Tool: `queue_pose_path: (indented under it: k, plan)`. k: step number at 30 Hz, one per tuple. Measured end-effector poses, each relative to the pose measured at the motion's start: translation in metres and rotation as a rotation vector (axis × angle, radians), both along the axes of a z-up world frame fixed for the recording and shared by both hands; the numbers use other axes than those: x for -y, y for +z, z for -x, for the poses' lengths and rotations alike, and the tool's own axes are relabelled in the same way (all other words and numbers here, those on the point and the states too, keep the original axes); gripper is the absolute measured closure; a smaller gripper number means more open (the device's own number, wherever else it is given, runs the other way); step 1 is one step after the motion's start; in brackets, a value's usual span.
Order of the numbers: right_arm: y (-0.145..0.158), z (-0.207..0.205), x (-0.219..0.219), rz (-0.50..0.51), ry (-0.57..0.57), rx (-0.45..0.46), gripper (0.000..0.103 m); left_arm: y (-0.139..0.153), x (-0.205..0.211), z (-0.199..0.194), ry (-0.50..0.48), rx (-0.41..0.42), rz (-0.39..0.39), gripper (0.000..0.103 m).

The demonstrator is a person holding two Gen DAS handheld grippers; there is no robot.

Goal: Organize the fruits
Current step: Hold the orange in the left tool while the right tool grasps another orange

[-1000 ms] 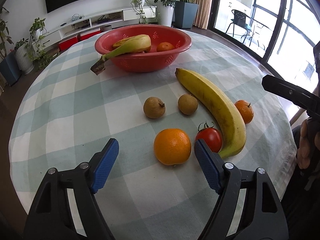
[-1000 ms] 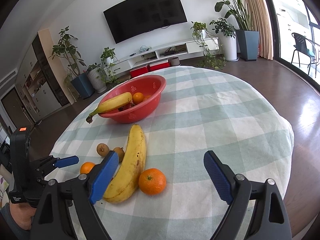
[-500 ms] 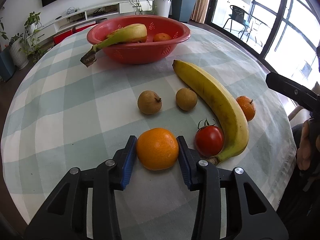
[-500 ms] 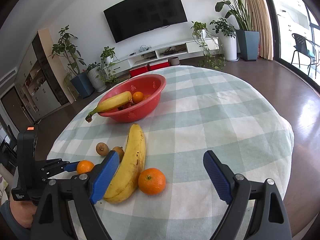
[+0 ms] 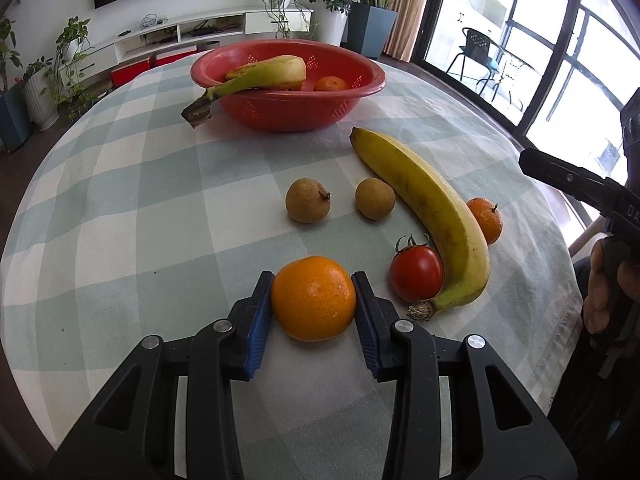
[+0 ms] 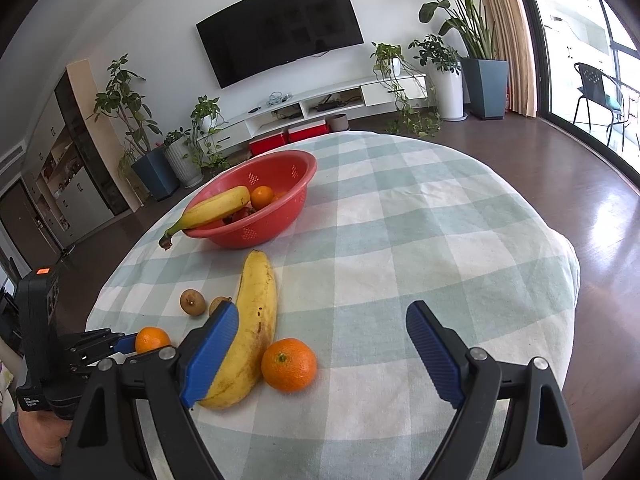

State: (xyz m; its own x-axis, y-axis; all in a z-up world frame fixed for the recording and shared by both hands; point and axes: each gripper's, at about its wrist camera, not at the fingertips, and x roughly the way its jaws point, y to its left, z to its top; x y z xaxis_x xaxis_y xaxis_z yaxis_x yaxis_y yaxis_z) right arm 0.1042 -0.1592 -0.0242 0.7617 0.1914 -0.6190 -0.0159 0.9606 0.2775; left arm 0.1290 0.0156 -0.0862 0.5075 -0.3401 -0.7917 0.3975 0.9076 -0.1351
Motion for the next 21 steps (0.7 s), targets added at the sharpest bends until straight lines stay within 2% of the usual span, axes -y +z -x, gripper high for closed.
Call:
queue_pose_path:
  k: [4,8,11,21]
  plan:
    - [-0.005,-0.004,-0.001,0.014,0.007,-0.046,0.024,0.005,-0.013,0.006,0.023,0.021,0.050,0.067]
    - [-0.012,-0.006,-0.032,0.165,0.100,-0.081,0.030,0.008,-0.020,0.010,0.024,0.029,0.080,0.067]
    - [-0.019,-0.007,-0.043,0.228,0.127,-0.104,0.036,0.006,-0.021,0.012,0.019,0.030,0.089,0.067]
    - [-0.025,-0.010,-0.048,0.238,0.162,-0.143,0.040,0.005,-0.022,0.013,0.017,0.028,0.109,0.067]
